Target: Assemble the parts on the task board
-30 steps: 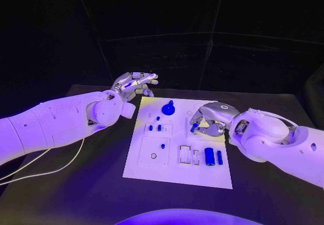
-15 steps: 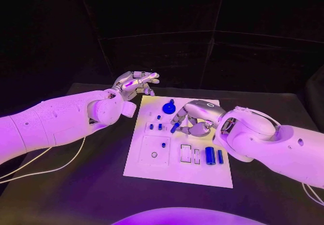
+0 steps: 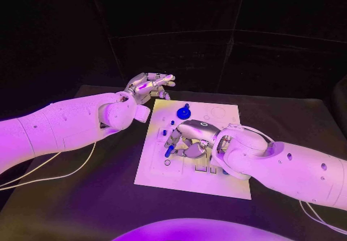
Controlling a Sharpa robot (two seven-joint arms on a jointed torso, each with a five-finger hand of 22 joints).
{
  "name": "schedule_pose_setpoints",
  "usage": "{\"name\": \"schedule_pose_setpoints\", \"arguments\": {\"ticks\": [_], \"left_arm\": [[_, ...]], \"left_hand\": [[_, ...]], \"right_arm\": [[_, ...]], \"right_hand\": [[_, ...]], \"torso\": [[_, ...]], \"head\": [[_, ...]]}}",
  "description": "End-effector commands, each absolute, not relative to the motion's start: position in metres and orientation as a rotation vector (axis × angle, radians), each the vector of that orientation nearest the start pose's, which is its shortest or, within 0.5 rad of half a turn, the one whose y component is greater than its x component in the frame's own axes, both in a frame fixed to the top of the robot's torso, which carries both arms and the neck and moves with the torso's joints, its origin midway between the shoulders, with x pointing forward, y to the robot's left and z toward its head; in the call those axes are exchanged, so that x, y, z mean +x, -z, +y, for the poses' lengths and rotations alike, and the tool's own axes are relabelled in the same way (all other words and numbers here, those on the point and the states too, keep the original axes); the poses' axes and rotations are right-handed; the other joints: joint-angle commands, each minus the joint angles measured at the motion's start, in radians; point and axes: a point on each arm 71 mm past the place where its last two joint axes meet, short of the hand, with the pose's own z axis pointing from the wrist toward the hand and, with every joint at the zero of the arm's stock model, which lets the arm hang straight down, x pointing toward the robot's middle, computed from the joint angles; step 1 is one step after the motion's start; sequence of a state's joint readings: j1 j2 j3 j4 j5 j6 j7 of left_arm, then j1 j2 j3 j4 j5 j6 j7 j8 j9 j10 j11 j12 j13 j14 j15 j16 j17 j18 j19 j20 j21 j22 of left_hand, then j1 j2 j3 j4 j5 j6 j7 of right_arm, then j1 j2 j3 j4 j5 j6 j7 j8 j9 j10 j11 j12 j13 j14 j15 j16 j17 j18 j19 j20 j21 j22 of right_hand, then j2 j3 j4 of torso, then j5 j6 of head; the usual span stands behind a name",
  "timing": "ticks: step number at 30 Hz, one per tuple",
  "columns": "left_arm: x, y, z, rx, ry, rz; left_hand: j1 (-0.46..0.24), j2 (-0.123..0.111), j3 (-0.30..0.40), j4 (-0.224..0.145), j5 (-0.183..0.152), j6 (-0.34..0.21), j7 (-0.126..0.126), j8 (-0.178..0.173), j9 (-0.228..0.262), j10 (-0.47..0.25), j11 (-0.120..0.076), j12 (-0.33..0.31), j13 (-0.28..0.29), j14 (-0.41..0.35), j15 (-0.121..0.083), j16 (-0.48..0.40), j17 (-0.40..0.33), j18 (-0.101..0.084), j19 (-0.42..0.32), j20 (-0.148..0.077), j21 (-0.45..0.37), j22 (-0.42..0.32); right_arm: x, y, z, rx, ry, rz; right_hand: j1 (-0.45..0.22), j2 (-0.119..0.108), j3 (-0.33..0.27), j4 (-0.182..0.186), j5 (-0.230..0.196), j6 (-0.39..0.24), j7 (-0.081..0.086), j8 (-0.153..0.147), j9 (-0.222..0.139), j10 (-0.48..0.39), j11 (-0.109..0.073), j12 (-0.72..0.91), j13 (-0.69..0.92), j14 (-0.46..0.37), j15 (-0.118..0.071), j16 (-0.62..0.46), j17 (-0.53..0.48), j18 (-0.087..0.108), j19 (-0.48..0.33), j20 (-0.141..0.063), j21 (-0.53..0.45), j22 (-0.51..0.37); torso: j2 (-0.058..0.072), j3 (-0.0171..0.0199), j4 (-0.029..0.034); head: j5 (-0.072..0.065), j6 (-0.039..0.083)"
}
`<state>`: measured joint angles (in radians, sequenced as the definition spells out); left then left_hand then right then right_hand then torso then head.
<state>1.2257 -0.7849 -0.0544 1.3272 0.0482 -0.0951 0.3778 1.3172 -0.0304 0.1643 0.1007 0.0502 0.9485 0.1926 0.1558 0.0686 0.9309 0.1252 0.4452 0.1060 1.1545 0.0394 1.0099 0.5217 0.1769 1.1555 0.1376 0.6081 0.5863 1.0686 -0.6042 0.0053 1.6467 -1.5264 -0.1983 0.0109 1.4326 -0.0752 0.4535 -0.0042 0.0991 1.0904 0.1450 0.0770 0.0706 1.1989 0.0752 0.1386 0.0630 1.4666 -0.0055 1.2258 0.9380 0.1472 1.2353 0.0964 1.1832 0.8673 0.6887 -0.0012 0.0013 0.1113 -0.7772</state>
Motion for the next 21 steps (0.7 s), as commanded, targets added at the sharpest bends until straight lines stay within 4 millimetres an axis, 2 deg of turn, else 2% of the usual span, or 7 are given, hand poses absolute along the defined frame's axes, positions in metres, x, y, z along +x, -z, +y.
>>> {"name": "schedule_pose_setpoints", "arguments": {"ticks": [1, 4, 8, 21], "left_arm": [[0.524, 0.181, 0.229, -1.130, 1.647, 1.444], [0.524, 0.181, 0.229, -1.129, 1.648, 1.445], [0.524, 0.181, 0.227, -1.129, 1.651, 1.447], [0.525, 0.182, 0.226, -1.129, 1.653, 1.451]], "left_hand": [[-0.003, 0.009, -0.005, 0.000, 0.001, -0.005, 0.001, 0.005, -0.001, -0.010, -0.001, 0.006, -0.001, -0.004, 0.003, -0.003, -0.001, 0.006, 0.002, 0.005, -0.002, -0.001], [-0.003, 0.009, -0.005, 0.000, 0.001, -0.005, 0.001, 0.005, -0.001, -0.010, -0.001, 0.006, -0.001, -0.004, 0.003, -0.003, -0.001, 0.006, 0.002, 0.005, -0.002, -0.001], [-0.003, 0.009, -0.005, 0.000, 0.001, -0.005, 0.001, 0.005, -0.001, -0.010, -0.001, 0.006, -0.001, -0.004, 0.003, -0.003, -0.001, 0.006, 0.002, 0.005, -0.002, -0.001], [-0.002, 0.010, -0.006, 0.001, 0.001, -0.006, 0.001, 0.007, -0.001, -0.011, 0.000, 0.008, -0.001, -0.006, 0.003, -0.003, -0.002, 0.006, 0.001, 0.005, -0.004, -0.003]], "right_arm": [[0.404, 0.211, -0.036, -0.548, -1.120, 1.705], [0.403, 0.216, -0.031, -0.565, -1.112, 1.721], [0.402, 0.221, -0.028, -0.584, -1.093, 1.727], [0.402, 0.226, -0.024, -0.628, -0.982, 1.725]], "right_hand": [[-0.001, -0.009, 0.005, 0.000, 0.005, 0.001, 0.006, -0.003, 0.001, 0.001, 0.002, -0.007, 0.002, 0.007, -0.003, 0.003, 0.000, -0.013, 0.004, -0.001, 0.005, -0.001], [-0.003, -0.010, 0.005, 0.001, 0.005, 0.001, 0.007, -0.003, 0.001, 0.001, 0.003, -0.007, 0.002, 0.007, -0.003, 0.004, 0.000, -0.013, 0.003, -0.001, 0.004, -0.002], [-0.003, -0.010, 0.005, 0.001, 0.005, 0.001, 0.007, -0.003, 0.001, 0.001, 0.003, -0.007, 0.002, 0.008, -0.003, 0.004, 0.002, -0.013, 0.003, -0.001, 0.004, -0.003], [-0.010, -0.012, 0.004, 0.002, 0.007, 0.003, 0.006, -0.003, 0.001, 0.004, 0.003, -0.009, 0.002, 0.007, -0.003, 0.004, 0.000, -0.013, 0.002, -0.001, 0.004, -0.003]], "torso": [[0.000, 0.0016, -0.0013], [0.000, 0.0006, -0.0010], [0.001, 0.0013, 0.0010], [0.002, 0.0007, -0.0002]], "head": [[0.005, -0.002], [0.005, -0.002], [0.007, -0.004], [0.009, -0.007]]}}
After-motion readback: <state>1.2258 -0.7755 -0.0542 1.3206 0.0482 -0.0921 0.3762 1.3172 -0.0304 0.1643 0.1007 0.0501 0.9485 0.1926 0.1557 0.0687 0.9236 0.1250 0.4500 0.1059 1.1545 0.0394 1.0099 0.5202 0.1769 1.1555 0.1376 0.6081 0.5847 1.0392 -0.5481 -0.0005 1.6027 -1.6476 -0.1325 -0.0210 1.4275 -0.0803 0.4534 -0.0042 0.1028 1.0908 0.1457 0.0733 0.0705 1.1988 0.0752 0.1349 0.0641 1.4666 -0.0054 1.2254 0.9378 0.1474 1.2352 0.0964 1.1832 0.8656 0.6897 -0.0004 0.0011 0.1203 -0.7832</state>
